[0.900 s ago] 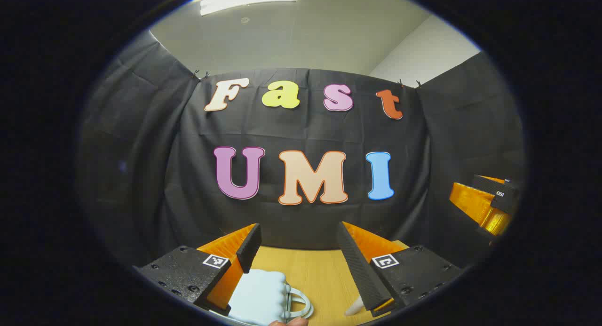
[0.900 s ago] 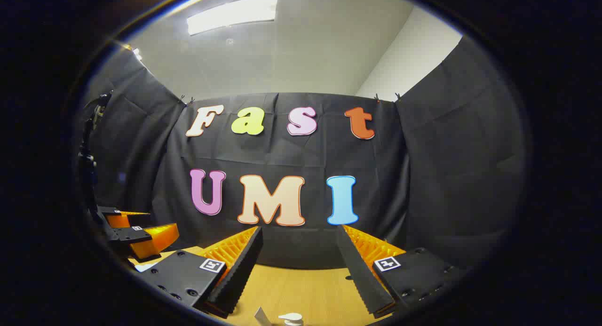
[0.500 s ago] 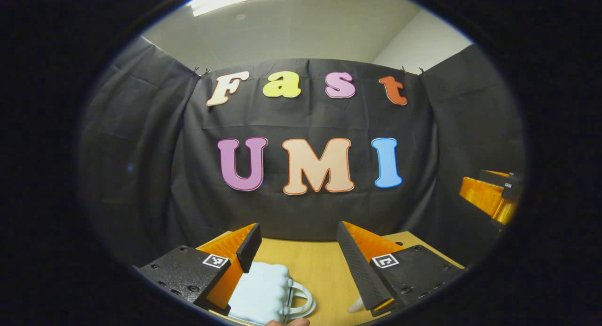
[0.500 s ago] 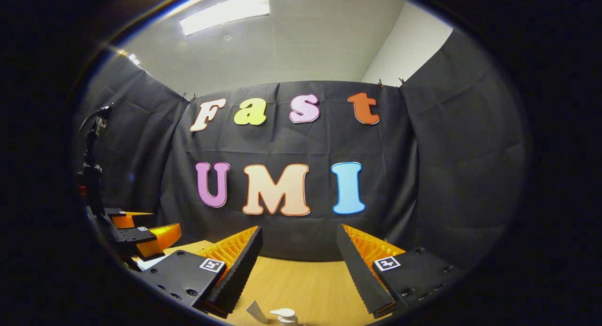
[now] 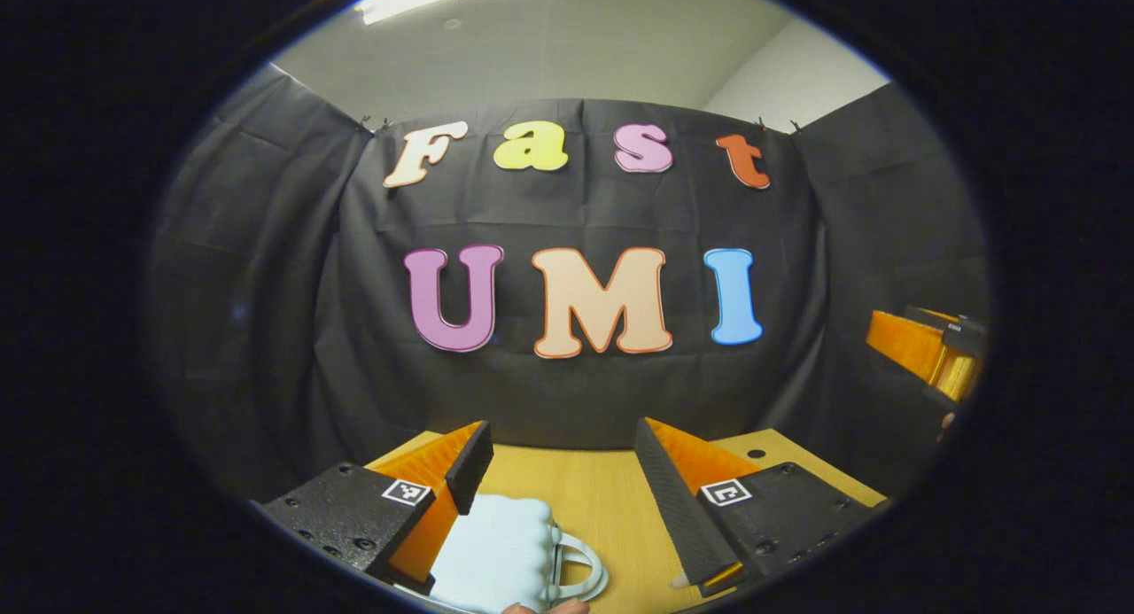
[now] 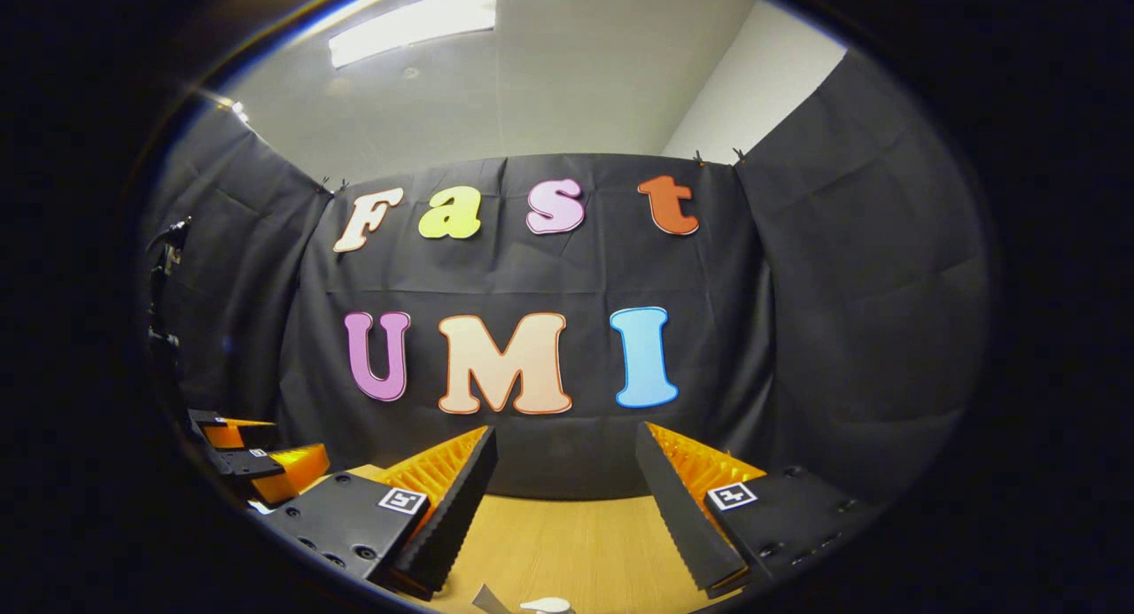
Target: First open the suitcase, pack the skin care products into it, and then close the suitcase.
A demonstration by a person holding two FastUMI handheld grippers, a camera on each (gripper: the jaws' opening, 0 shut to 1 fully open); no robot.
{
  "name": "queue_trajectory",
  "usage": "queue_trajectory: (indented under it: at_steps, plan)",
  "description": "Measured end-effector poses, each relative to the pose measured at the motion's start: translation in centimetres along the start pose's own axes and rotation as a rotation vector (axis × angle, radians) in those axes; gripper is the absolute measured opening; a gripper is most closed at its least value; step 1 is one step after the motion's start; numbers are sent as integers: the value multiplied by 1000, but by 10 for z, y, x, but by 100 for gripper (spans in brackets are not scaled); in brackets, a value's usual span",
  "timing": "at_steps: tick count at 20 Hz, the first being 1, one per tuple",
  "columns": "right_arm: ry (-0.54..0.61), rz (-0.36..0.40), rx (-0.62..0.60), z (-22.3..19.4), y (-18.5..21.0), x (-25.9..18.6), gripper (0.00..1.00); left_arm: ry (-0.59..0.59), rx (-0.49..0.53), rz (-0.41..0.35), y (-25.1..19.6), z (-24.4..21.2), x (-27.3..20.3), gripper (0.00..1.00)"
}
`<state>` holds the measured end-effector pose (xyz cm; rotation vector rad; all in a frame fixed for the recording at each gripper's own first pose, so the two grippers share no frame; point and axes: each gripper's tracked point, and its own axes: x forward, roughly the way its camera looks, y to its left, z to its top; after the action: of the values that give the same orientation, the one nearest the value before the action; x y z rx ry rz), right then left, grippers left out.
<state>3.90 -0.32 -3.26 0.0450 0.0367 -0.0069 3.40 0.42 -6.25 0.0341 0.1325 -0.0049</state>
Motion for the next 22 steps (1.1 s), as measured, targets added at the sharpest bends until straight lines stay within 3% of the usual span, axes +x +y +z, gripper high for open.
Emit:
queue_trajectory:
  at_steps: [8, 16, 22]
  plan:
    - [87, -42, -48, -28, -11, -7, 99, 346, 1, -37, -18, -135, 12, 96]
    - [147, -96, -80, -44, -28, -18, 98, 491, -47, -90, -38, -187, 17, 94]
    - [156, -107, -103, -45, -31, -18, 99, 636, -120, -76, -47, -231, 27, 96]
